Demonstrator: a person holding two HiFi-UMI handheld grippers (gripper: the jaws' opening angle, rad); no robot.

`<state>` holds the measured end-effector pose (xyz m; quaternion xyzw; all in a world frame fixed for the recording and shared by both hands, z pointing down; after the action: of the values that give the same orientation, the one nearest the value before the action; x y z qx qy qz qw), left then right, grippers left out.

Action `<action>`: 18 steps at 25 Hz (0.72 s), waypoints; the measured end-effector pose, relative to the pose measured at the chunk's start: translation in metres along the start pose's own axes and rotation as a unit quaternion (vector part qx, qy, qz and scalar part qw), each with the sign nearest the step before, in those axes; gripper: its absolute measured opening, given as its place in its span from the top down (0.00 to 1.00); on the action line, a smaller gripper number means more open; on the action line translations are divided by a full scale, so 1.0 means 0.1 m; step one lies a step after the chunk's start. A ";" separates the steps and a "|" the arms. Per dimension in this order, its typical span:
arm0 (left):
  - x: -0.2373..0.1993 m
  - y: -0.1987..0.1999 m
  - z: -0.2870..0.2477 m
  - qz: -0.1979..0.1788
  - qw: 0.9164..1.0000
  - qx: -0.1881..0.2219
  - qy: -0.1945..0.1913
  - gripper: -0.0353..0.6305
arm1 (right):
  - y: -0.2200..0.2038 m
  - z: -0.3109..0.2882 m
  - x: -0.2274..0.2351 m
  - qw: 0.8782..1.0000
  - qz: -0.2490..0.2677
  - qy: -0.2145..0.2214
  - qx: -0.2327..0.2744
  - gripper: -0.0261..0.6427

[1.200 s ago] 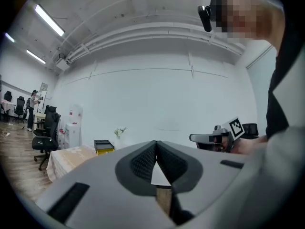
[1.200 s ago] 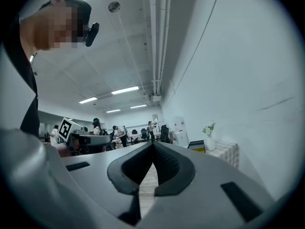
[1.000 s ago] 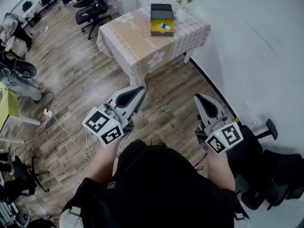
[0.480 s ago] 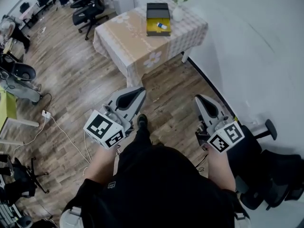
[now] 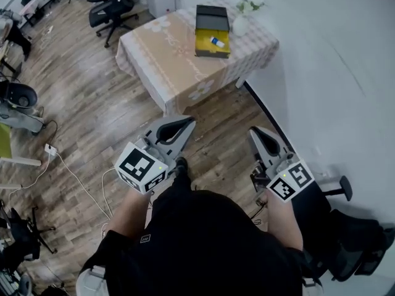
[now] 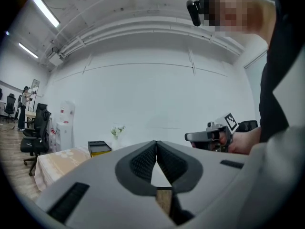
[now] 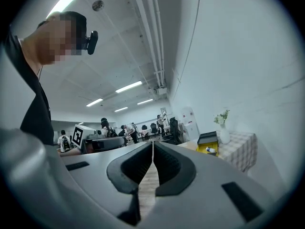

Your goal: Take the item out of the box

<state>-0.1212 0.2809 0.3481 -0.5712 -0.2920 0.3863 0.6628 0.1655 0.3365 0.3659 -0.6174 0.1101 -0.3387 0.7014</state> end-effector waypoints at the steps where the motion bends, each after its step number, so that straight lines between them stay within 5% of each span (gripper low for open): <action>1: -0.14 0.00 -0.05 0.000 1.000 -0.002 -0.004 0.93 | 0.00 -0.14 0.05 1.000 0.002 0.000 -0.002 0.91; 18: -1.84 0.10 -0.52 0.019 0.999 -0.017 -0.018 0.93 | -0.07 -1.76 0.56 1.000 0.007 -0.006 0.004 0.91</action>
<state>-0.1774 0.0980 0.3390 -0.5810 -0.2996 0.4043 0.6397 0.1041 0.1624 0.3495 -0.6158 0.1088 -0.3306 0.7069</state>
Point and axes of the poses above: the fingertips, and each gripper's own axes: z backward along the fingers, x to its right, y out of its top, the point moved 10 cm from there along z, backward along the fingers, and after that the axes turned 14 degrees about x, right-handed, at the moved point
